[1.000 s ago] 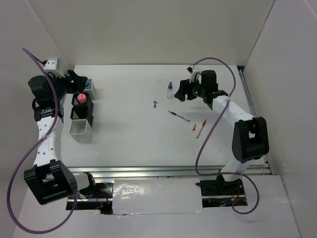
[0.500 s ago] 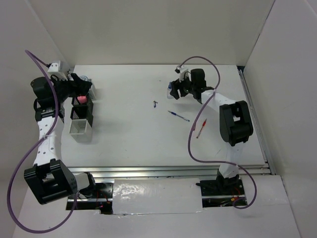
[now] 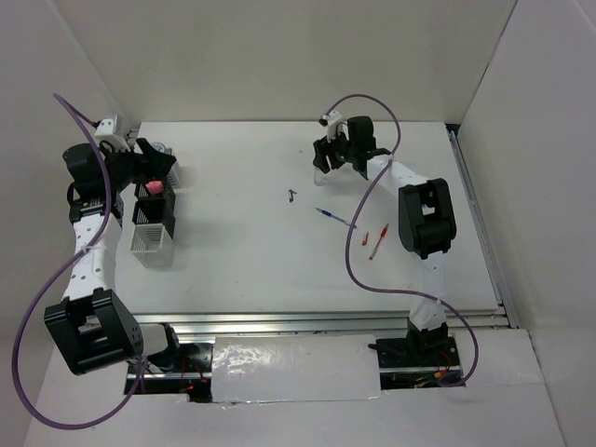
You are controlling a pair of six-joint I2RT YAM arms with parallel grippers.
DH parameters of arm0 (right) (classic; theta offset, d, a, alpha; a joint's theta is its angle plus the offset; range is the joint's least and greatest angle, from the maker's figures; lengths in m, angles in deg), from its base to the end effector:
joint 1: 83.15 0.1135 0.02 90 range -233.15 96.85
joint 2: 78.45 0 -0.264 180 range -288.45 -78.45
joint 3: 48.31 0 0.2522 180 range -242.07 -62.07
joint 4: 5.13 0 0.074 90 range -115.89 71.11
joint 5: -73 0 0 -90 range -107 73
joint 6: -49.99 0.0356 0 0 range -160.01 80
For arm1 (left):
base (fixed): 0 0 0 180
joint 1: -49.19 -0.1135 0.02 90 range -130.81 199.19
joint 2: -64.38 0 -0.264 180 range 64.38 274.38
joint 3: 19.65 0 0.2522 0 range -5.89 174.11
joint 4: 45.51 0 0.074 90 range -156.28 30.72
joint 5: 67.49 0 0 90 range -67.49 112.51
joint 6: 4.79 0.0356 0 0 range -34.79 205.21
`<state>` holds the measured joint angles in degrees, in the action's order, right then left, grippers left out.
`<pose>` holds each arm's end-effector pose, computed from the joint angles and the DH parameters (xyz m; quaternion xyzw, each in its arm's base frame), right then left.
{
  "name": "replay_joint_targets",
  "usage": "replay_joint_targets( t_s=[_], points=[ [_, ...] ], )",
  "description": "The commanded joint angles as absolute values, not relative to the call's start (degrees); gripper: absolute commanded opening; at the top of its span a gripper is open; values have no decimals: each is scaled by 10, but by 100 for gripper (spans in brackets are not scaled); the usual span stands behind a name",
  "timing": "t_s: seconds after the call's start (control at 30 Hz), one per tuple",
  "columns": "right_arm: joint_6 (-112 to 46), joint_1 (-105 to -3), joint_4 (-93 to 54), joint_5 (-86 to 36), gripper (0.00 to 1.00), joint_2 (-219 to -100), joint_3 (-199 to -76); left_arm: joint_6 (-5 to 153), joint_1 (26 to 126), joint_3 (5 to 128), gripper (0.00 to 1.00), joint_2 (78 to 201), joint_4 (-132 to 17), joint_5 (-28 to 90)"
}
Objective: Sort the stationery into containers
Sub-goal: Pick up the stationery from the center of the board.
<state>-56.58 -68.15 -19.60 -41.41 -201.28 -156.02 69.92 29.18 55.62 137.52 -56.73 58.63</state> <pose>0.4783 0.1434 0.2170 -0.3321 0.7839 0.1760 0.4942 0.2862 0.0819 0.3593 -0.0277 0.7504 -0.2103 0.6261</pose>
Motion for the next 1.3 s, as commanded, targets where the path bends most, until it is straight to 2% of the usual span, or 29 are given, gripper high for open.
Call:
replay_joint_targets(
  t_s=[0.0, 0.1, 0.13, 0.23, 0.43, 0.63, 0.8, 1.03, 1.27],
  points=[
    [-578, -672, -234, -417, 67, -2033, -1616, 697, 295, 558, 80, 1380, -536, 597],
    [-575, -671, -243, -416, 52, -2042, -1632, 697, 295, 555, 80, 1380, -532, 595],
    [-577, -672, -247, -415, 43, -2046, -1639, 698, 293, 553, 80, 1381, -531, 595],
    [-577, -671, -257, -419, 29, -2046, -1641, 698, 295, 552, 80, 1382, -529, 596],
    [-567, -671, -269, -439, 8, -2023, -1618, 697, 296, 551, 80, 1379, -529, 602],
    [-516, -665, -293, -483, 1, -1930, -1581, 729, 313, 544, 74, 1359, -550, 651],
    [-479, -637, -363, -516, 0, -1844, -1578, 810, 393, 518, 73, 1317, -581, 694],
    [-431, -552, -418, -536, 0, -1759, -1579, 832, 515, 481, 72, 1292, -591, 669],
    [-401, -477, -431, -527, 0, -1724, -1581, 827, 565, 484, 72, 1288, -607, 653]
  ],
)
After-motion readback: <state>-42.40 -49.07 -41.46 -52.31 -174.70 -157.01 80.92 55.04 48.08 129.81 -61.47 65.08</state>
